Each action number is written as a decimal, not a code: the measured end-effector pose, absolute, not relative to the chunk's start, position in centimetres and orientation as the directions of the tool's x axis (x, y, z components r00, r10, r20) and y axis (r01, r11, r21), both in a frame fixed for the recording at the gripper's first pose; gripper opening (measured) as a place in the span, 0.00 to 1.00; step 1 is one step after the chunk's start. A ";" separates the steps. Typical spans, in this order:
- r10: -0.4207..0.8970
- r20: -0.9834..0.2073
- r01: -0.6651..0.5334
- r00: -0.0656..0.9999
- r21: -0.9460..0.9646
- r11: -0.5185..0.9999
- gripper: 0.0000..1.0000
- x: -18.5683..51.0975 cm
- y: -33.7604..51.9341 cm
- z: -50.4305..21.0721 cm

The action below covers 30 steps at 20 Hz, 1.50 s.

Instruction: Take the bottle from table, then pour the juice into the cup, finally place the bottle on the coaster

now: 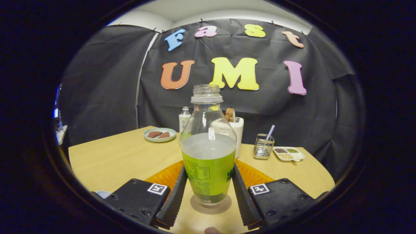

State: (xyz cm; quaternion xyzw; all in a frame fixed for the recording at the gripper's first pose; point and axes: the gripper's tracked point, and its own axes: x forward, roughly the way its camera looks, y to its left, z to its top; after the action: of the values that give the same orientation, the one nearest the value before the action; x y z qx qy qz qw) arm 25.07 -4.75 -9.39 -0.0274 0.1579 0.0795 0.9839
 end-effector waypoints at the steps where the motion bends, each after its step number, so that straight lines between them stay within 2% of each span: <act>1: 0.145 -0.323 -0.162 0.935 -0.026 0.986 0.78 24.8 -5.6 -10.4; 8: 0.141 -0.382 -0.146 0.914 0.016 0.989 0.79 25.8 -6.4 -13.4; 16: 0.148 -0.375 -0.156 0.915 0.010 0.988 0.83 25.5 -6.5 -13.5; 17: 0.148 -0.377 -0.155 0.914 0.012 0.988 0.87 25.6 -6.5 -13.8; 24: 0.135 -0.378 -0.141 0.916 0.012 0.990 1.00 25.3 -6.7 -13.6; 30: 0.116 -0.345 -0.121 0.931 0.007 0.993 1.00 24.7 -7.0 -12.3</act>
State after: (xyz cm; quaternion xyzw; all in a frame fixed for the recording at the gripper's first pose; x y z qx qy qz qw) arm 24.67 -7.04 -12.26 -0.0072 0.1750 0.0603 0.9827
